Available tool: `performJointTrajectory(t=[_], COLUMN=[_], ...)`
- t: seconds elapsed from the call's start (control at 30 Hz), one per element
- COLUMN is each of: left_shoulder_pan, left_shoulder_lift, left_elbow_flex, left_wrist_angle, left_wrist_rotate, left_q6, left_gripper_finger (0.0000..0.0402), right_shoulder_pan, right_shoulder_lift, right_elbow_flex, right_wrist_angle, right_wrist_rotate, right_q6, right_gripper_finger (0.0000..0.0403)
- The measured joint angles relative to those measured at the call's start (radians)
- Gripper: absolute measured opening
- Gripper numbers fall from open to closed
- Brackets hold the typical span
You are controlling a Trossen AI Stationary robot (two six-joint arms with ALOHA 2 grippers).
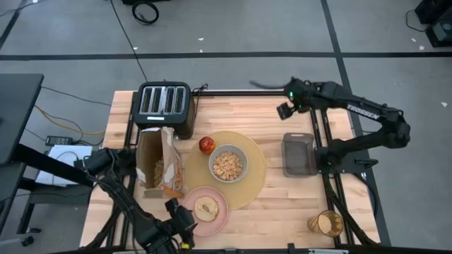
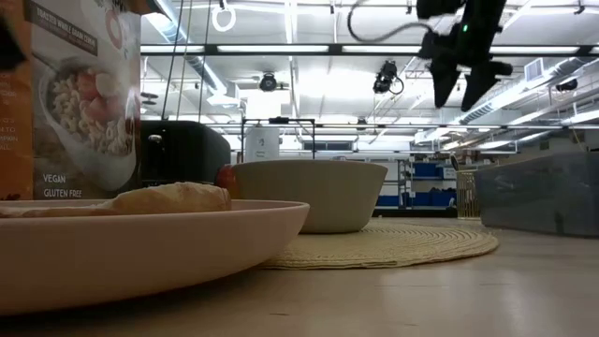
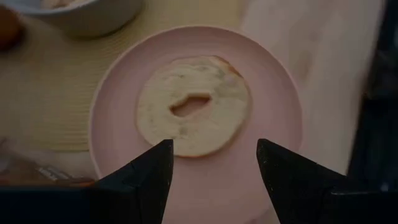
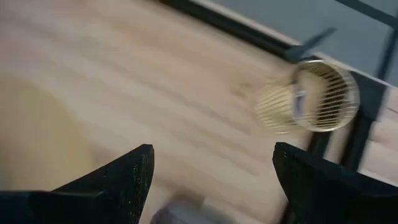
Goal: Arrange a breakfast setting
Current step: Put the purple spoon to the right of the gray bowl on the yellow placemat
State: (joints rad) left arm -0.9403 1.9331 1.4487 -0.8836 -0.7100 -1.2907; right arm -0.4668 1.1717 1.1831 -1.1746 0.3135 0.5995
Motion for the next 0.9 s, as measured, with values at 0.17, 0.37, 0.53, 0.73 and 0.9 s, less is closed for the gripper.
performJointTrajectory(t=[0.17,0.37,0.53,0.73,0.9], left_shoulder_pan=[0.04,0.089,0.111,0.117,0.104], left_shoulder_lift=[0.0,0.0,0.0,-0.009,-0.032], left_elbow_flex=[0.0,0.0,0.0,0.0,0.001], left_wrist_angle=[-0.003,0.072,0.128,0.036,-0.022], left_wrist_rotate=[0.038,0.157,0.191,0.194,0.204], left_q6=[-0.065,-0.063,-0.061,-0.081,-0.089], left_gripper_finger=[0.0236,0.0236,0.0236,0.0236,0.0236], right_shoulder_pan=[-0.226,-0.438,-0.513,-0.556,-0.575], right_shoulder_lift=[0.063,0.167,0.218,0.273,0.335], right_elbow_flex=[0.0,0.0,-0.001,0.018,0.053], right_wrist_angle=[0.049,0.124,0.147,0.167,0.165], right_wrist_rotate=[-0.001,-0.096,-0.108,-0.125,-0.217], right_q6=[-0.027,-0.09,-0.095,-0.053,-0.003], right_gripper_finger=[0.0312,0.0282,0.0258,0.0239,0.023])
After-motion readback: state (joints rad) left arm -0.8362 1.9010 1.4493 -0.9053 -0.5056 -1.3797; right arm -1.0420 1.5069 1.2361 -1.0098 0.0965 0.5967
